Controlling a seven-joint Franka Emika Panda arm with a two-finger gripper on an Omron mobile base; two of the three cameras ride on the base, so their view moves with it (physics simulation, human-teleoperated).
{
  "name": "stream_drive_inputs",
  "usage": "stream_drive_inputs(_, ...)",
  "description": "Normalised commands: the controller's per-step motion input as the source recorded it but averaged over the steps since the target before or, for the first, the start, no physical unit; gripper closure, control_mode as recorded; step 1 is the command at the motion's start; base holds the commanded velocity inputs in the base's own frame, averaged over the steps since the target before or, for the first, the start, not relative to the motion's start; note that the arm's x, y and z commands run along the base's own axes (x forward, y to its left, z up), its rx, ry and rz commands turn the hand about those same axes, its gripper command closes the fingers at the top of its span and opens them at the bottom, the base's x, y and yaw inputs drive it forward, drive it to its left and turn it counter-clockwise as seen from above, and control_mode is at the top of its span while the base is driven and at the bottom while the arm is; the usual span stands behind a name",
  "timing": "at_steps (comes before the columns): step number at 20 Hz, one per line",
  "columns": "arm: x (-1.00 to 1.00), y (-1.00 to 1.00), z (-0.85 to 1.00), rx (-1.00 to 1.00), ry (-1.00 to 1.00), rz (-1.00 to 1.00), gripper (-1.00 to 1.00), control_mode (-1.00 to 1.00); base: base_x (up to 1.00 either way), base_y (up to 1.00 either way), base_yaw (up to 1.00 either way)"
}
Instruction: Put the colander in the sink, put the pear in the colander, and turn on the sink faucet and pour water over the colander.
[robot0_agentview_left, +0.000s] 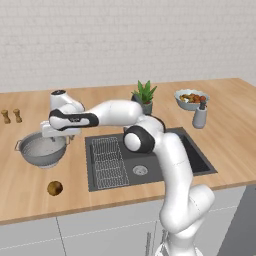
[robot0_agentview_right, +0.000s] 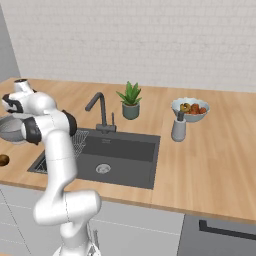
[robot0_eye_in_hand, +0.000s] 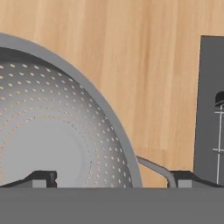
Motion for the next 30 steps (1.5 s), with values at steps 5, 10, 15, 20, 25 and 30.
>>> stream_drive_inputs(5, 0.0, -0.02, -0.14, 0.0, 0.05, 0.0, -1.0, -1.0, 0.0, 0.0, 0.0)
stream_drive_inputs(10, -0.05, -0.06, 0.0, 0.0, 0.0, 0.0, -1.0, -1.0, 0.0, 0.0, 0.0)
stream_drive_inputs(15, -0.11, -0.01, -0.05, 0.0, 0.0, 0.0, -1.0, -1.0, 0.0, 0.0, 0.0)
stream_drive_inputs(20, -0.21, 0.0, -0.21, 0.0, 0.04, 0.0, -1.0, -1.0, 0.0, 0.0, 0.0)
stream_drive_inputs(25, -0.18, 0.0, -0.27, 0.0, 0.02, 0.0, -1.0, -1.0, 0.0, 0.0, 0.0)
stream_drive_inputs(30, 0.0, 0.0, -0.13, 0.0, 0.0, 0.0, -1.0, -1.0, 0.0, 0.0, 0.0)
